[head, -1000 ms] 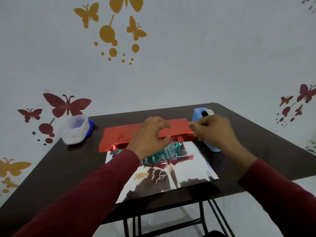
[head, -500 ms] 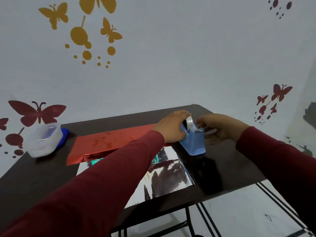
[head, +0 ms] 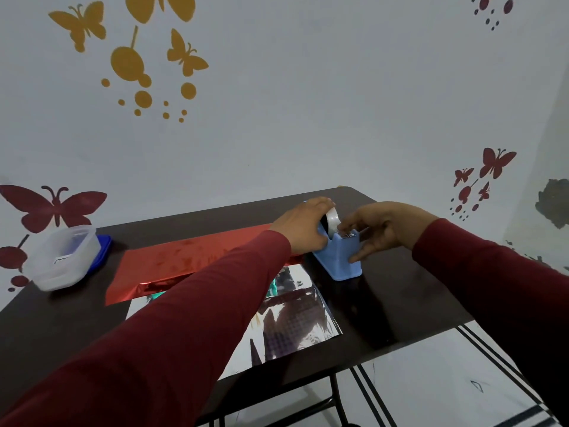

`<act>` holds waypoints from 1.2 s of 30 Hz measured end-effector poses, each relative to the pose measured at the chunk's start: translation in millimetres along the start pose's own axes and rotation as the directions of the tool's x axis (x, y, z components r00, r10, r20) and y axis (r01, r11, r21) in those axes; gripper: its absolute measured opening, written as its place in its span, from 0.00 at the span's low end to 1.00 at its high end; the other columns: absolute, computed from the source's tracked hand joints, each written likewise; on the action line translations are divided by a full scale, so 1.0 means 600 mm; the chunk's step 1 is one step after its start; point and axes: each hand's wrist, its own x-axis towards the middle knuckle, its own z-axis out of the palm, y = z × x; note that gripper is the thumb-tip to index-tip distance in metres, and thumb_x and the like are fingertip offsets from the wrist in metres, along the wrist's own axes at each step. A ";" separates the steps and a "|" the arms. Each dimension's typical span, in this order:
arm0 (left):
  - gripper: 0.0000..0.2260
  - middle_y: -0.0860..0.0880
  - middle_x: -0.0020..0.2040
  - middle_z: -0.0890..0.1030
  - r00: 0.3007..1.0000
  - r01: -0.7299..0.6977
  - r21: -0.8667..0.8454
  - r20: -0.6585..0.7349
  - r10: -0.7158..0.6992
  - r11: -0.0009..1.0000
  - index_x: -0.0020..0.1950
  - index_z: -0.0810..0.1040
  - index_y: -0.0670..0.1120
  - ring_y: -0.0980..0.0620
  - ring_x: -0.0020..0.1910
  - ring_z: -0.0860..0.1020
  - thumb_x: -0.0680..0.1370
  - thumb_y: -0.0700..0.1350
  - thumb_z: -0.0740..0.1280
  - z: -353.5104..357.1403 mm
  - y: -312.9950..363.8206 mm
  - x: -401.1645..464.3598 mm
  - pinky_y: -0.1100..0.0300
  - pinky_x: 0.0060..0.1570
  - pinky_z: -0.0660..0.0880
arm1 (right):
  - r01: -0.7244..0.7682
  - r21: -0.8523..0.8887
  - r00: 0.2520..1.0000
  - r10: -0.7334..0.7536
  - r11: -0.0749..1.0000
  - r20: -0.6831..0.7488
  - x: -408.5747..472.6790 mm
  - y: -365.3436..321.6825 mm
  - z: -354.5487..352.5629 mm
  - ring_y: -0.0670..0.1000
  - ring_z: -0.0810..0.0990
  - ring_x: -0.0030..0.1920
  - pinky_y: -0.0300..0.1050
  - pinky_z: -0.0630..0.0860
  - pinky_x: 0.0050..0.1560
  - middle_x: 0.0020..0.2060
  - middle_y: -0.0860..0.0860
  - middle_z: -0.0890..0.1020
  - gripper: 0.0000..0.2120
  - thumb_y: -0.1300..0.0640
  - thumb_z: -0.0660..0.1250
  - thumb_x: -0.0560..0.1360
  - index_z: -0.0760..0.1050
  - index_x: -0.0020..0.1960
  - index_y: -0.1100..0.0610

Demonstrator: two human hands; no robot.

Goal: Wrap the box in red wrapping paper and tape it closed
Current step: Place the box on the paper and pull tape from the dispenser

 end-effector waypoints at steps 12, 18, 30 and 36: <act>0.34 0.48 0.80 0.65 0.999 -0.040 0.014 -0.008 0.040 0.999 0.79 0.67 0.46 0.48 0.79 0.63 0.73 0.40 0.70 -0.003 0.009 -0.010 0.50 0.75 0.65 | 0.328 0.343 0.943 -0.285 0.880 -0.171 -0.002 0.059 0.006 0.55 0.81 0.54 0.61 0.84 0.31 0.51 0.57 0.81 0.02 0.64 0.70 0.79 0.81 0.47 0.62; 0.34 0.50 0.80 0.66 0.999 -0.032 0.018 -0.009 0.032 0.999 0.80 0.67 0.46 0.50 0.79 0.62 0.73 0.42 0.69 0.001 0.010 -0.015 0.48 0.74 0.67 | 0.429 0.368 0.901 -0.361 0.825 -0.242 0.003 0.113 0.013 0.58 0.85 0.39 0.58 0.85 0.47 0.45 0.61 0.84 0.05 0.67 0.74 0.75 0.82 0.50 0.69; 0.33 0.50 0.80 0.65 0.999 -0.021 0.024 0.027 0.021 0.999 0.80 0.66 0.45 0.49 0.79 0.63 0.75 0.42 0.69 -0.006 0.023 -0.022 0.47 0.74 0.67 | 0.569 0.026 0.813 -0.557 0.822 -0.169 0.018 0.124 -0.014 0.54 0.86 0.45 0.48 0.83 0.50 0.39 0.59 0.86 0.11 0.61 0.76 0.76 0.83 0.43 0.71; 0.30 0.51 0.78 0.69 1.000 -0.023 -0.009 -0.008 0.023 1.000 0.78 0.69 0.47 0.49 0.77 0.67 0.75 0.43 0.69 -0.009 0.026 -0.032 0.48 0.72 0.69 | 0.559 -0.414 0.726 -0.665 0.719 -0.174 0.012 0.140 -0.026 0.38 0.80 0.36 0.30 0.76 0.40 0.46 0.38 0.87 0.07 0.63 0.74 0.74 0.85 0.37 0.63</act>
